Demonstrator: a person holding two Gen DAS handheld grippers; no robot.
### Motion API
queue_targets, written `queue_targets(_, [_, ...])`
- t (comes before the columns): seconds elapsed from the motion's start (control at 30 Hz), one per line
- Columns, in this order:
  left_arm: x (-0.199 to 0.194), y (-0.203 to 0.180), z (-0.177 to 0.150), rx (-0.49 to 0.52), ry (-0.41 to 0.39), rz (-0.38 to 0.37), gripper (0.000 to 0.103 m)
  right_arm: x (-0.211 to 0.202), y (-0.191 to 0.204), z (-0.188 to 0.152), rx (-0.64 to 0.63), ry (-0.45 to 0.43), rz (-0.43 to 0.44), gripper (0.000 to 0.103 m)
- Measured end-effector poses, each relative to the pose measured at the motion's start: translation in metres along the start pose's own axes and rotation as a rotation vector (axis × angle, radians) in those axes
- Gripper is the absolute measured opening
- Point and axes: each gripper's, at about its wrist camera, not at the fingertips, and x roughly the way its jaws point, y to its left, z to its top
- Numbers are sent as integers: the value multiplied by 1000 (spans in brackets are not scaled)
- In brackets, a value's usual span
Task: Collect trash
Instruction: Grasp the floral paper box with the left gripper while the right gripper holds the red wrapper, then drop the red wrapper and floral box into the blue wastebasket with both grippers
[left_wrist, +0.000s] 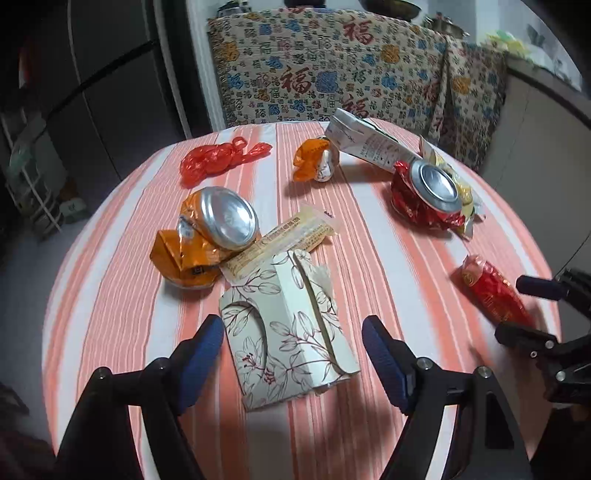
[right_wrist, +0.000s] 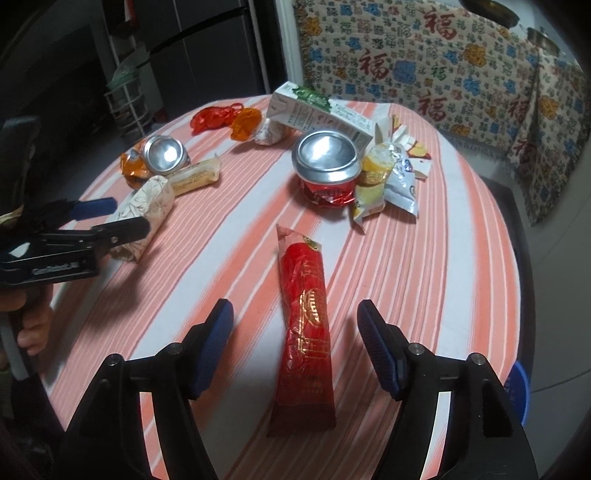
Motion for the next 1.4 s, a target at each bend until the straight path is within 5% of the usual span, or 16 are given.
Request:
queue_targets(0.1, [-3,-1,-3,44,-12,-5,39,3,1,2,-10,22,5,70])
queue_targets(0.2, [-10,5,-9,54,-26,-43,35,8,2,2,-22,66,-19,35])
queue_targets(0.23, [-13,5,-11,56,-29,-57,34,9,1,2,-18,72,-26,16])
queue_targets(0.57, [-54,-10,-24,47,-101,-212,34,-21,-10,1,69,-5,54,12])
queue_targets(1.4, [-40,-75,-4,100,-95,-260,34,-43,-45,-12,147,-37,57,12])
